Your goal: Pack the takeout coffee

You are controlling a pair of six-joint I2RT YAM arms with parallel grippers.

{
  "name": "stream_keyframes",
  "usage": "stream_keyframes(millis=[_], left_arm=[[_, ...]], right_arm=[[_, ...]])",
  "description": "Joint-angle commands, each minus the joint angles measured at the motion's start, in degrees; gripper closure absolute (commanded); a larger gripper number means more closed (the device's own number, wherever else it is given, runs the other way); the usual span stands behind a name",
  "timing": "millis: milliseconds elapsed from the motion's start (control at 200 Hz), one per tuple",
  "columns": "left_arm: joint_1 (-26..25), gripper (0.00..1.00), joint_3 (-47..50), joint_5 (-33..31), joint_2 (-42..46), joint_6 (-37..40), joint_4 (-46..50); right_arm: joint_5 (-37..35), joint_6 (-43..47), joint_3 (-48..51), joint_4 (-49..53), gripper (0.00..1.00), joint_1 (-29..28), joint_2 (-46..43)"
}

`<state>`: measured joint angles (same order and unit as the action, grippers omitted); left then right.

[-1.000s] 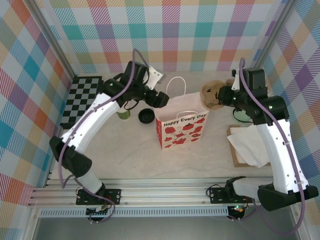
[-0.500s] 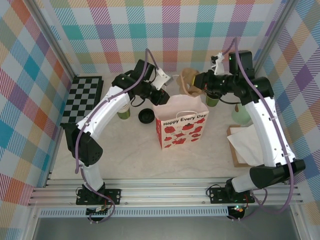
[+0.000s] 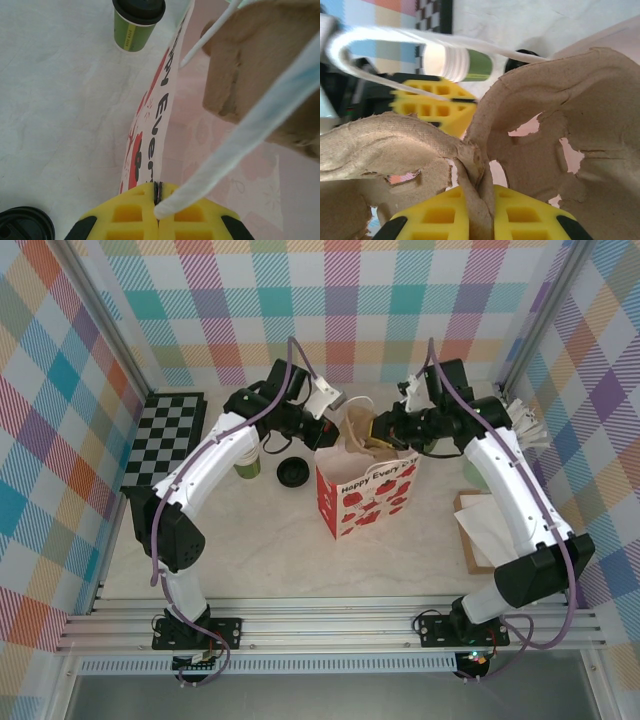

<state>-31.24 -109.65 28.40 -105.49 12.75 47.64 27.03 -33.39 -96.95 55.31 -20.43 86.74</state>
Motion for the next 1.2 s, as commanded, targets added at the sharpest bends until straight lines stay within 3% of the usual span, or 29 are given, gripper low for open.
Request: stream_keyframes(millis=[0, 235, 710, 905, 1195], left_arm=[[1.2, 1.0, 0.8, 3.4, 1.7, -1.0, -1.8], [2.0, 1.0, 0.6, 7.0, 1.4, -1.0, -2.4], [4.1, 1.0, -1.0, 10.0, -0.1, -5.7, -2.6], [4.3, 1.0, -1.9, 1.4, -0.8, -16.3, -3.1], [4.3, 1.0, 0.3, -1.9, -0.7, -30.4, -4.6]], right_arm=[[-6.9, 3.1, -1.2, 5.1, 1.0, -0.9, 1.5], [-15.7, 7.6, -6.2, 11.6, 1.0, -4.2, 6.5], [-24.6, 15.1, -7.7, 16.6, 1.0, -10.0, 11.6], [-26.4, 17.5, -7.1, 18.6, 1.0, -12.6, 12.8], [-27.3, 18.3, -8.2, 16.6, 1.0, -14.1, 13.0]])
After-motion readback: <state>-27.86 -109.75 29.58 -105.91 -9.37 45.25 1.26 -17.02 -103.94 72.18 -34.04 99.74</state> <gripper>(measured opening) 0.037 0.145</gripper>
